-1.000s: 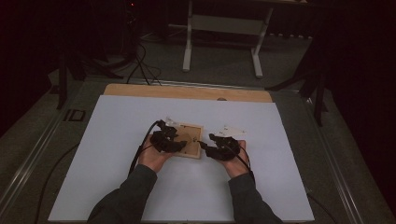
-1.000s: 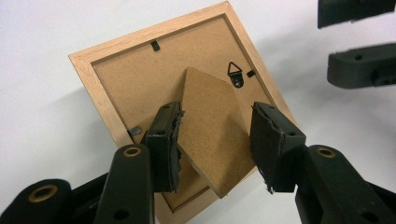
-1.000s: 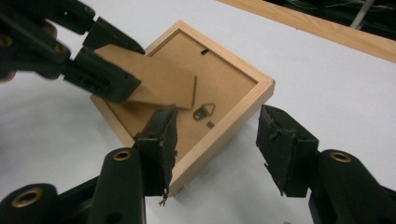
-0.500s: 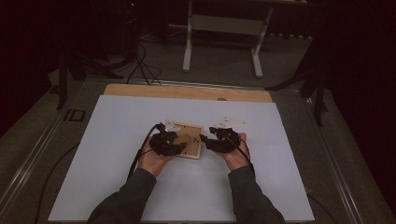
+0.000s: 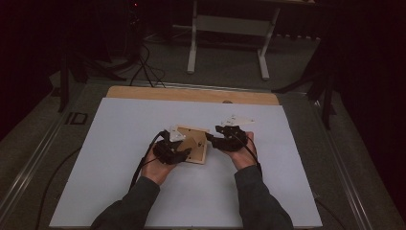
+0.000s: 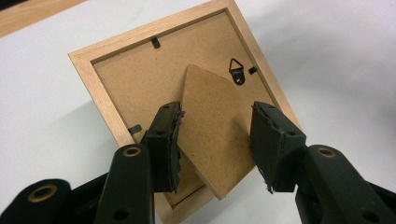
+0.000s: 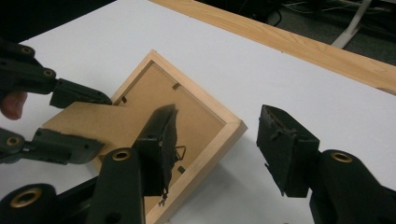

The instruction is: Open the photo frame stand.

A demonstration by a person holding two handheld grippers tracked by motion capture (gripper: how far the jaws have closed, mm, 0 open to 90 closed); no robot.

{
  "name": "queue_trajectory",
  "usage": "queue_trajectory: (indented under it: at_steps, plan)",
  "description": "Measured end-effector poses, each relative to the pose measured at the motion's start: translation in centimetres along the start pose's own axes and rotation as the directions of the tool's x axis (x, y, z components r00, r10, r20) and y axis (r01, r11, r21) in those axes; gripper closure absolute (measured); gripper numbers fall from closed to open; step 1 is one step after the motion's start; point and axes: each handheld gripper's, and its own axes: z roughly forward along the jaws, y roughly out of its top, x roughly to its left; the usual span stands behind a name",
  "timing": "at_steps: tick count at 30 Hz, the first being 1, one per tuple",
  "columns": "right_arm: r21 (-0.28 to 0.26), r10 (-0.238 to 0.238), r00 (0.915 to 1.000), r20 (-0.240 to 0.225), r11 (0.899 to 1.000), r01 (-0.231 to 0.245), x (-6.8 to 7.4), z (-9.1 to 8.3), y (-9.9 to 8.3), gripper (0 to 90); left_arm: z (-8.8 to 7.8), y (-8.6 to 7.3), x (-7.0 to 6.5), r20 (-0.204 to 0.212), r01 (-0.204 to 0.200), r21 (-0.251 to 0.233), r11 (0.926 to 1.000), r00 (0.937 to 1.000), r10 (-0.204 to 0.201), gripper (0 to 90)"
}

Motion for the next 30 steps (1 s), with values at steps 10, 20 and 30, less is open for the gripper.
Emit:
queue_trajectory:
  at_steps: [10, 20, 30]
  plan:
    - [0.007, 0.021, 0.9997, -0.015, 1.000, -0.021, -0.5, 0.3, 0.1, 47.2, -0.3, -0.7, -0.5, -0.024, -0.018, -0.026, 0.9995, 0.9996, 0.017, 54.3]
    - [0.027, 0.035, 0.9992, -0.021, 0.999, -0.034, -0.8, 0.9, 0.1, 47.9, -0.4, -1.0, -1.0, -0.050, -0.046, -0.027, 0.9986, 0.9977, 0.044, 53.9]
    - [0.047, 0.058, 0.9972, -0.048, 0.997, -0.055, -1.0, 1.8, -0.1, 47.7, -0.5, -1.1, -1.4, -0.067, -0.067, -0.041, 0.9969, 0.9957, 0.064, 53.9]
